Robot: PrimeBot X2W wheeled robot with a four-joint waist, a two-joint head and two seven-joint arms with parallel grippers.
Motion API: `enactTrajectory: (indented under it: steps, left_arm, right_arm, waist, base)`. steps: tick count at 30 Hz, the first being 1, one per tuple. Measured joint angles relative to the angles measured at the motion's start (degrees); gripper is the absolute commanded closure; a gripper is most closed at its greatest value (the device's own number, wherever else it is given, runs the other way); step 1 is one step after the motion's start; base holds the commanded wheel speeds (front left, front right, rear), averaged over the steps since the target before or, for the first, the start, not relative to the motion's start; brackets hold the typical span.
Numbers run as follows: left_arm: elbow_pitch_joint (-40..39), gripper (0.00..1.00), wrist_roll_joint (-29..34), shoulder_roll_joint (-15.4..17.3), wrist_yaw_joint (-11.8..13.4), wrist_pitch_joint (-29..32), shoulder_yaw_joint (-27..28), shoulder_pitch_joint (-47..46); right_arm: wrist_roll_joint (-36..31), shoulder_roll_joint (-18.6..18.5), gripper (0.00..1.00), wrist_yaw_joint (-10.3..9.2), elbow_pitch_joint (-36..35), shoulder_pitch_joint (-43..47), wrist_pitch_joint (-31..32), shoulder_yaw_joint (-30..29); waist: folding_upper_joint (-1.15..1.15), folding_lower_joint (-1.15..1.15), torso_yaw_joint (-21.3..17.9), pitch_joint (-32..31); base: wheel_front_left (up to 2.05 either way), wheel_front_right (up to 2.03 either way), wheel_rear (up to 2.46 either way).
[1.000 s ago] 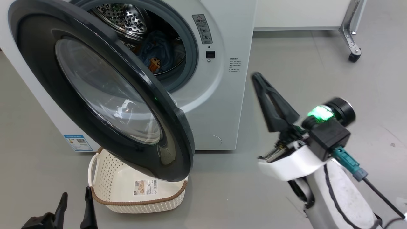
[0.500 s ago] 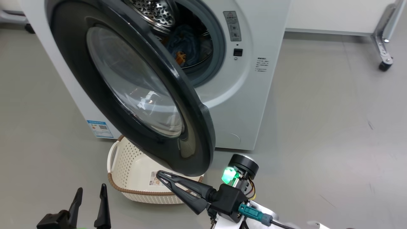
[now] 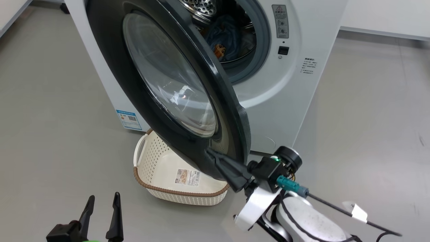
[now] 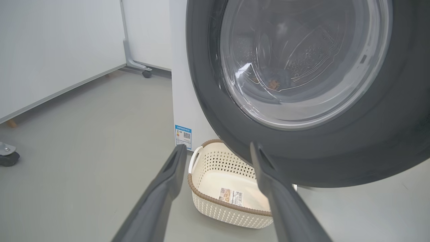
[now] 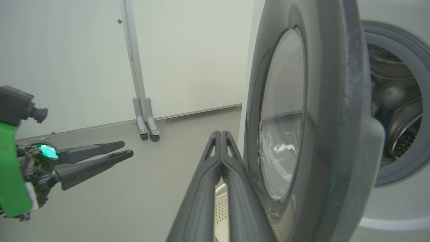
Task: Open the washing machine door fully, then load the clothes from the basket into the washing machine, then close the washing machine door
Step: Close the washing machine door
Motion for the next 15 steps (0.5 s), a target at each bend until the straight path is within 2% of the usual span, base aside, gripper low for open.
enactTrajectory:
  steps: [15]
  left_arm:
    - [-1.24, 0.00, 0.42, -1.11, -0.43, 0.00, -0.16, -0.07]
  right_arm:
    - [1.19, 0.01, 1.00, -0.19, 3.79, -5.21, 0.00, -4.63]
  waist:
    - [0.00, 0.00, 2.53, 2.83]
  base:
    - [0.00, 0.00, 0.00]
